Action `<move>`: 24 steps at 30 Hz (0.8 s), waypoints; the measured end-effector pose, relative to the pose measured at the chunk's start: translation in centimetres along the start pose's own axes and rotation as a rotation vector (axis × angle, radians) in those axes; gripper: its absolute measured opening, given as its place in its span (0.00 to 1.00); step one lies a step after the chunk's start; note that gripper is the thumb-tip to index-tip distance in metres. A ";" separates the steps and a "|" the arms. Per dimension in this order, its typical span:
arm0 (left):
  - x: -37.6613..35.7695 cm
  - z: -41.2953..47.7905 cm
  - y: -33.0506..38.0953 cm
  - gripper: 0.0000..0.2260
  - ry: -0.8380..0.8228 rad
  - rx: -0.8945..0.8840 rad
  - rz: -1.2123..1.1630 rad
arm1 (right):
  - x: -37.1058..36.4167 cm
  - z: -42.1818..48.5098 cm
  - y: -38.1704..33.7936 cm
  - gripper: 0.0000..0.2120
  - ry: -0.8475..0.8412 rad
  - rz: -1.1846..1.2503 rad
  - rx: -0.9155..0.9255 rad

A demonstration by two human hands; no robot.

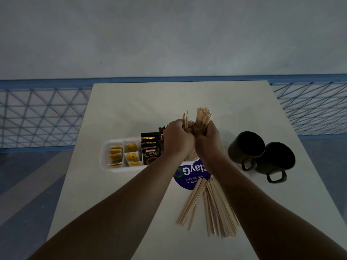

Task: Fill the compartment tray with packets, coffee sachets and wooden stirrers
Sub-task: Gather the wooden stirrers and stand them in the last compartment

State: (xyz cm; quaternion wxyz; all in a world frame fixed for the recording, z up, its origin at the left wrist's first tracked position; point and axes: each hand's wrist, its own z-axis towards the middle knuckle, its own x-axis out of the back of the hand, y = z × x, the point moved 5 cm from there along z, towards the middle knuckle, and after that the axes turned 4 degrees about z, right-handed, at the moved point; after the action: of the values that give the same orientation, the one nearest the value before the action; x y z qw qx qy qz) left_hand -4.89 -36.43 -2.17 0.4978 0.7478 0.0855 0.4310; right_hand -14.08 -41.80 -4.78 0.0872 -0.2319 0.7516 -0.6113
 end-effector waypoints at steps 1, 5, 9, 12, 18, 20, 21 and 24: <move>0.1 0.1 -0.1 0.10 -0.011 0.019 0.020 | 0.0 0.0 0.1 0.07 0.000 -0.004 0.005; 0.7 0.7 -0.2 0.08 -0.013 0.070 0.057 | -0.3 -0.2 0.3 0.05 -0.002 -0.076 0.022; 1.5 0.9 0.0 0.10 0.022 0.033 0.038 | -0.5 -0.1 0.3 0.04 -0.016 -0.174 0.054; 2.0 1.0 0.2 0.11 0.043 0.000 0.020 | -0.6 -0.1 -0.3 0.05 -0.031 -0.301 0.118; 3.4 1.4 0.6 0.10 0.090 -0.010 -0.002 | -0.5 0.1 -1.0 0.11 -0.008 -0.491 0.255; 4.0 1.4 0.9 0.10 0.091 -0.021 -0.008 | -0.4 0.0 -1.1 0.11 -0.008 -0.543 0.266; 4.2 1.3 0.9 0.09 0.095 -0.020 -0.010 | -0.3 -0.1 -1.2 0.12 -0.010 -0.567 0.266; 5.1 1.2 0.9 0.08 0.122 -0.019 -0.005 | 0.1 -0.5 -1.4 0.19 -0.014 -0.565 0.220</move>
State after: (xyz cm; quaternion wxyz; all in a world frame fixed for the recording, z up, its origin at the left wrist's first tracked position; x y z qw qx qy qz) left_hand -1.21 -34.84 1.26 0.4997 0.7153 0.1134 0.4751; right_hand -14.05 -41.60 -3.29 -0.0566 -0.4250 0.5859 -0.6876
